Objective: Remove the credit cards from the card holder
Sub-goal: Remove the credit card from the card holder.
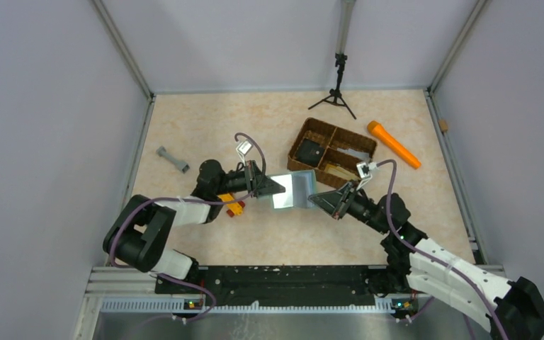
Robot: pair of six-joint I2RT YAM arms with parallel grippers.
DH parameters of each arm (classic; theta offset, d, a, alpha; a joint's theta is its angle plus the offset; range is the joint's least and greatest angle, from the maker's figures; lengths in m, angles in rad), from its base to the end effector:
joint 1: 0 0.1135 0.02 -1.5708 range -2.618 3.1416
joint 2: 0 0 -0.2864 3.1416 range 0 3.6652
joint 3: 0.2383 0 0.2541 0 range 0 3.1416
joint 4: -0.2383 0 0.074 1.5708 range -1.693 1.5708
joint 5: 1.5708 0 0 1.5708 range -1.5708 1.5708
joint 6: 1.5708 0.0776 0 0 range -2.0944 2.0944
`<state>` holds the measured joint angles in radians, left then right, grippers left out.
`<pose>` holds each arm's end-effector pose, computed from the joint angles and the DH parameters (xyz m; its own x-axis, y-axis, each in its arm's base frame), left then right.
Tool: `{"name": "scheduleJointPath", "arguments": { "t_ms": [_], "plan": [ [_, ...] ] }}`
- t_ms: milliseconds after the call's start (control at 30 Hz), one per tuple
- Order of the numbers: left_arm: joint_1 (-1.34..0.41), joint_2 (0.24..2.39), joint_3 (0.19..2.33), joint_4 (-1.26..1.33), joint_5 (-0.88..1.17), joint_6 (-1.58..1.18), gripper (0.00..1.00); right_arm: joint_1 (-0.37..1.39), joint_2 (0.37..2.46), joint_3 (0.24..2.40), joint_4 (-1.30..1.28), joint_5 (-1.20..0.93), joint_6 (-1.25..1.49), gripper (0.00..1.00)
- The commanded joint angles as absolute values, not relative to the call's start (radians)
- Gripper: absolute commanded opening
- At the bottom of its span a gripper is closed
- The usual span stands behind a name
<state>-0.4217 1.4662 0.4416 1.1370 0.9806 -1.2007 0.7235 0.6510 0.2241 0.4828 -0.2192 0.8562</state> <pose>0.2346 -0.1759 0.2316 -0.8776 -0.1749 -0.4463 0.4503 0.0186 -0.8927 0.1322 0.1393 0.2478 -0.5836 0.4683 -0.6635 -0.5617 0.3573 0.7462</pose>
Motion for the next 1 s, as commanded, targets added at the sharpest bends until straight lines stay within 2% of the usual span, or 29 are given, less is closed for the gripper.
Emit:
{"name": "scheduleJointPath", "arguments": {
  "t_ms": [0,133,267,500,600,733,900,967],
  "plan": [
    [-0.494,1.419,0.521,0.829,0.86,-0.973,0.0,0.726,0.74,0.299,0.602,-0.353,0.84,0.0],
    [-0.523,1.415,0.556,0.766,0.832,-0.94,0.0,0.727,0.817,0.306,0.67,-0.39,0.86,0.0],
    [-0.523,1.408,0.564,0.764,0.844,-0.943,0.0,0.727,0.813,0.321,0.588,-0.33,0.838,0.0],
    [-0.51,1.374,0.579,0.595,0.852,-0.857,0.23,0.727,0.722,0.377,0.284,-0.152,0.77,0.0],
    [-0.501,1.36,0.547,0.658,0.887,-0.874,0.4,0.728,0.693,0.381,0.251,-0.126,0.768,0.0],
    [-0.484,1.352,0.492,0.771,0.912,-0.936,0.58,0.727,0.684,0.378,0.245,-0.119,0.778,0.0],
    [-0.457,1.347,0.436,0.921,0.934,-1.018,0.57,0.727,0.675,0.377,0.238,-0.095,0.803,0.0],
    [-0.452,1.344,0.417,0.989,0.947,-1.048,0.63,0.727,0.668,0.375,0.24,-0.093,0.806,0.0]
  ]
}}
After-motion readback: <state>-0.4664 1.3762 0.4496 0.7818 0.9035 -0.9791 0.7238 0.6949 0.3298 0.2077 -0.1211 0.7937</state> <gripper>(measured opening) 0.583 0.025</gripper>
